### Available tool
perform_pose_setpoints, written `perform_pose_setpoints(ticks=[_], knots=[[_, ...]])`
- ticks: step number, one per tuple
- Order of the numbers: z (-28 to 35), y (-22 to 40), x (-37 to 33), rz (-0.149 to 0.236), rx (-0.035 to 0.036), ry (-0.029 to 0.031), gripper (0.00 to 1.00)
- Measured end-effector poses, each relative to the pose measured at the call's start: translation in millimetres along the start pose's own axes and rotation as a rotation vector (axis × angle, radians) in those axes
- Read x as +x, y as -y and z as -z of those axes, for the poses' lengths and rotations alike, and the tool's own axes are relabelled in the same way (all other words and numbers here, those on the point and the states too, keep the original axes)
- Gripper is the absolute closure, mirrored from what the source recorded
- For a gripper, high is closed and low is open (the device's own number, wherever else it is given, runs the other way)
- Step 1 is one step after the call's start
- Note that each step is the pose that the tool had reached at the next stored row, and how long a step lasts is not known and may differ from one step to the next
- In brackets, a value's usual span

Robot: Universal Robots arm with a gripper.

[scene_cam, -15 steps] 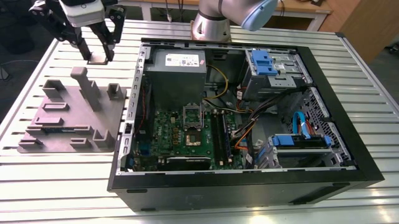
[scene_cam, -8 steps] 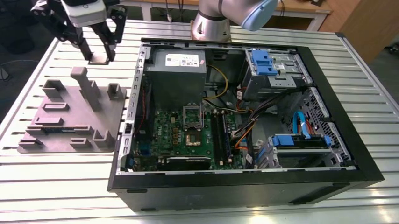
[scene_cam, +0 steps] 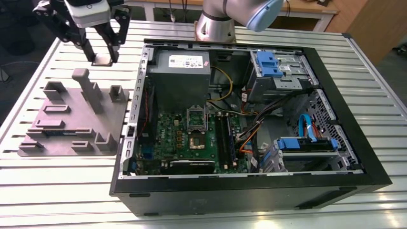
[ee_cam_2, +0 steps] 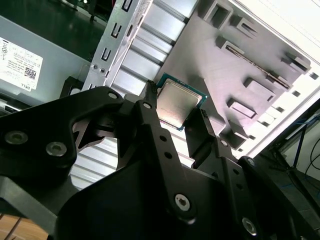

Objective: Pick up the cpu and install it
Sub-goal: 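Pick up the cpu and move it towards the insertion slot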

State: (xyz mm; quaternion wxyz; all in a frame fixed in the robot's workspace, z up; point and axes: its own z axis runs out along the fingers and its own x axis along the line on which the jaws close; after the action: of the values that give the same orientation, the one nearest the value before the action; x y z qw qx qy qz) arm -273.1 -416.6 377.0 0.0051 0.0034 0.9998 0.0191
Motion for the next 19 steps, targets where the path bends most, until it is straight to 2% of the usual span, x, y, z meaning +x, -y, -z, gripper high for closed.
perform_pose_setpoints(ticks=[19], knots=[[-0.1, 0.0, -5.3, 0.0, -0.0001, 0.0, 0.53]])
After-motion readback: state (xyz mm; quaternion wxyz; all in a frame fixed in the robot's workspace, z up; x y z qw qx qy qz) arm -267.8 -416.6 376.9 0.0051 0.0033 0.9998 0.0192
